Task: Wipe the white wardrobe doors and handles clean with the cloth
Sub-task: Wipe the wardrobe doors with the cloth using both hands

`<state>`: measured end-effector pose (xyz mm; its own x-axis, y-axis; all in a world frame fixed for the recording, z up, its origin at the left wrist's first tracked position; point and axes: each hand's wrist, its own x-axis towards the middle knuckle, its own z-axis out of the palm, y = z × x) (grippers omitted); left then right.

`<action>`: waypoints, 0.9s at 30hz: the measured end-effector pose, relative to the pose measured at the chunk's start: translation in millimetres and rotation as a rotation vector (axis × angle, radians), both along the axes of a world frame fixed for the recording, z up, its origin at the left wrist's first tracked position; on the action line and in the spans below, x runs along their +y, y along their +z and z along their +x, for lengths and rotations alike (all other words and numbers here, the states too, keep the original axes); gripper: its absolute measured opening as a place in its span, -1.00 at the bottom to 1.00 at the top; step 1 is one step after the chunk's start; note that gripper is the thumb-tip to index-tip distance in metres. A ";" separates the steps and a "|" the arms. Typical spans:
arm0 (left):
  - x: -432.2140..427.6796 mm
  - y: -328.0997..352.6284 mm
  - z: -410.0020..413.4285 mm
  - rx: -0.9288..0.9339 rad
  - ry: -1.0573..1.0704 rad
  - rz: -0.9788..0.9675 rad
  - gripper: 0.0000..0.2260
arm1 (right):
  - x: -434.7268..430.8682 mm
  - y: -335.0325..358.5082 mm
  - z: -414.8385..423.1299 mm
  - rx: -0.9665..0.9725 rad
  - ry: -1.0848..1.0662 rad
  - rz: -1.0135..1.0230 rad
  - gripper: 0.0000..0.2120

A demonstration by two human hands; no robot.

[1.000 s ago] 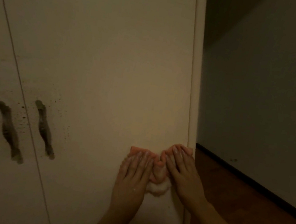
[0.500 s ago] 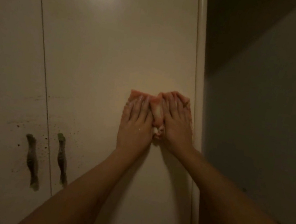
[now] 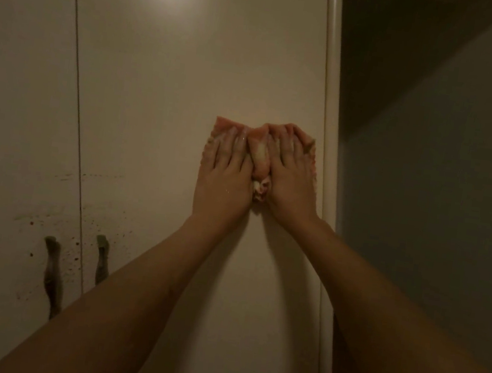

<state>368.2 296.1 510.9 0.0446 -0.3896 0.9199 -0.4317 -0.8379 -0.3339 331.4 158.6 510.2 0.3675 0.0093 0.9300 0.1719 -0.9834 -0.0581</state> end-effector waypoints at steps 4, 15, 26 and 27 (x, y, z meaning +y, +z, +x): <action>6.4 -44.0 -1.5 0.047 -0.020 0.053 -0.45 | 2.1 -49.3 -3.1 0.036 0.004 0.014 -0.18; 17.0 -178.5 -16.4 0.160 0.015 0.192 -0.35 | 12.0 -195.9 -12.1 0.206 -0.040 0.095 -0.27; 2.4 -174.6 -20.1 0.239 -0.009 0.209 -0.37 | -11.3 -190.6 -15.9 0.180 -0.112 -0.030 0.00; -2.3 -160.1 -19.2 0.230 -0.022 0.204 -0.38 | -15.7 -175.7 -16.4 0.165 -0.114 -0.034 0.00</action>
